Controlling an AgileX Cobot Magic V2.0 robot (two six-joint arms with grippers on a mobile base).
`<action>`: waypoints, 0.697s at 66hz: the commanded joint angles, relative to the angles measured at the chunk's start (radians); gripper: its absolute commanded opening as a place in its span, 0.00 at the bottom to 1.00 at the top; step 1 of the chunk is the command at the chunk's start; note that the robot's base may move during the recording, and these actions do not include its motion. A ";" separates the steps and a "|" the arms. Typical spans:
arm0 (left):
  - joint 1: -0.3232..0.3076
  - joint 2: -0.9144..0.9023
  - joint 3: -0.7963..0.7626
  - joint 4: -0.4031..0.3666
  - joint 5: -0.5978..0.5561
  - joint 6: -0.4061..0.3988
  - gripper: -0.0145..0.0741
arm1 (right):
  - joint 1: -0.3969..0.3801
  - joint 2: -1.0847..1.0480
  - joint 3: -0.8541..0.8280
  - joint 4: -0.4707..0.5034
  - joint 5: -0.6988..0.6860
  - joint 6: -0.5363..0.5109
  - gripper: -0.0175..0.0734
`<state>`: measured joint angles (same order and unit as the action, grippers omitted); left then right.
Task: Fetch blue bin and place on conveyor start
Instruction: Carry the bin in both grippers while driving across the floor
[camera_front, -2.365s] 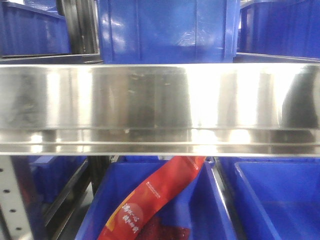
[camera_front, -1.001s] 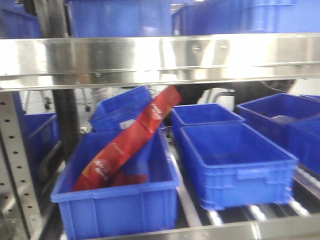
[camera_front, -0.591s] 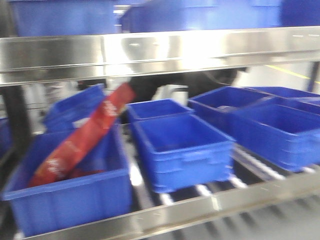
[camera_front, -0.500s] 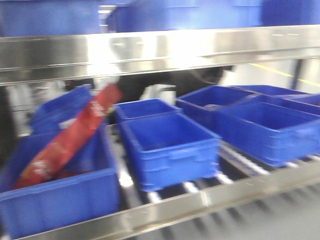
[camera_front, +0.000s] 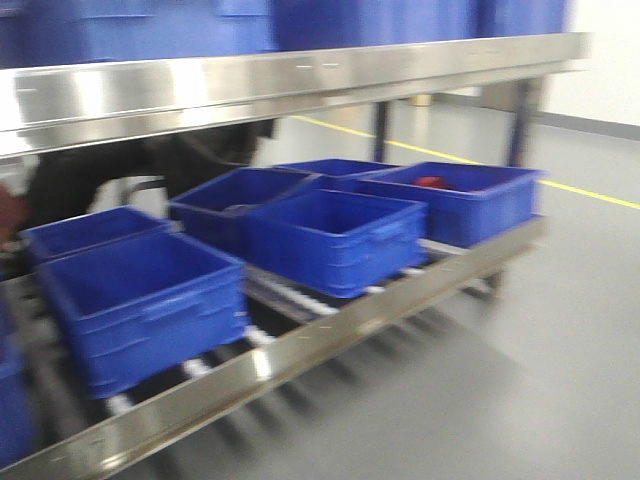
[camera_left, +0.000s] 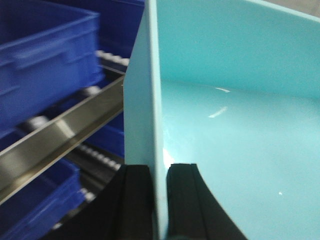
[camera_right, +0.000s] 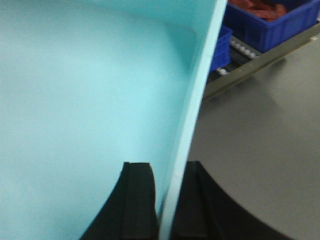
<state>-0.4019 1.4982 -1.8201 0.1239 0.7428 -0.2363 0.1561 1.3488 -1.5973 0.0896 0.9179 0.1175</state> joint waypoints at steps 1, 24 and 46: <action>-0.005 -0.016 -0.012 -0.024 -0.085 -0.006 0.04 | -0.002 -0.012 -0.008 -0.016 -0.013 -0.026 0.02; -0.005 -0.016 -0.012 -0.024 -0.085 -0.006 0.04 | -0.002 -0.012 -0.008 -0.016 -0.013 -0.026 0.02; -0.005 -0.016 -0.012 -0.024 -0.085 -0.006 0.04 | -0.002 -0.012 -0.008 -0.016 -0.013 -0.026 0.02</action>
<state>-0.4019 1.4982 -1.8201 0.1239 0.7428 -0.2363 0.1561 1.3467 -1.5973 0.0896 0.9199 0.1175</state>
